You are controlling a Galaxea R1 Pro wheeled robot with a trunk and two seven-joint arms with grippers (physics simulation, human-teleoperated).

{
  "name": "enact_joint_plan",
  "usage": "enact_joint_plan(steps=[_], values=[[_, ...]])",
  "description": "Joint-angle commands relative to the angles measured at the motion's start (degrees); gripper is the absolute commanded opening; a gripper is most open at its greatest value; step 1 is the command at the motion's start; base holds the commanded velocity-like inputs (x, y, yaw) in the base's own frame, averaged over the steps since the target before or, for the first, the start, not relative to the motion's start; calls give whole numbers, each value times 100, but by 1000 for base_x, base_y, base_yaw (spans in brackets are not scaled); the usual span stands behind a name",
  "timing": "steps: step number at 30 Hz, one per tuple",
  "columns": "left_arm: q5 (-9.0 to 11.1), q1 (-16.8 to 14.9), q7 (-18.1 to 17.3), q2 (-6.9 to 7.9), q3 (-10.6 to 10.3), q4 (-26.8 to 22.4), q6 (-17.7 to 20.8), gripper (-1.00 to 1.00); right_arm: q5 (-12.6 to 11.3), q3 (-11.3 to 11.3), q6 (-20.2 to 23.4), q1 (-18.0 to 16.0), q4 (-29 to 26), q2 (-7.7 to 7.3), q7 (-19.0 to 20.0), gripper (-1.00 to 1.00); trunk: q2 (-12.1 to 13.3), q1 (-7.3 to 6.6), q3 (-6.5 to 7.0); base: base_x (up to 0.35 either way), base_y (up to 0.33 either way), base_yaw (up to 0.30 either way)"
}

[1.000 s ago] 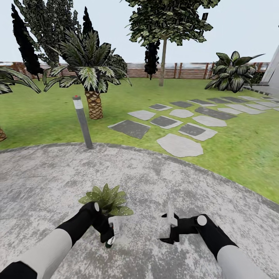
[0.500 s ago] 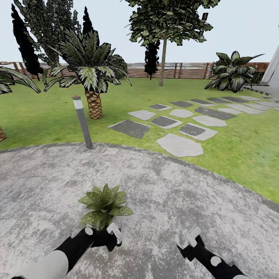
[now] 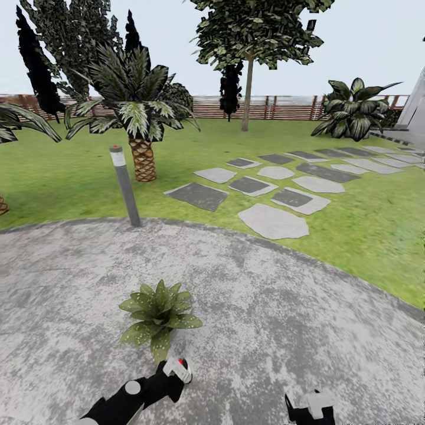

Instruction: Pick up the pesticide atomizer in the garden and spray insectifuge to fully cover both potted plants in the garden.

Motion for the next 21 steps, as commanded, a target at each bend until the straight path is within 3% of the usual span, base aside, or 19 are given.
enact_joint_plan(steps=[1,21], values=[[10,-2,-8,5,-12,2,-21,-100,33,-23,-16,-4,5,-12,-6,100,-2,-1,-5,0,0,-205],[-35,-1,-15,11,-20,2,-17,-100,23,-18,-16,-4,14,-9,-6,100,-2,-1,-5,0,0,-294]])
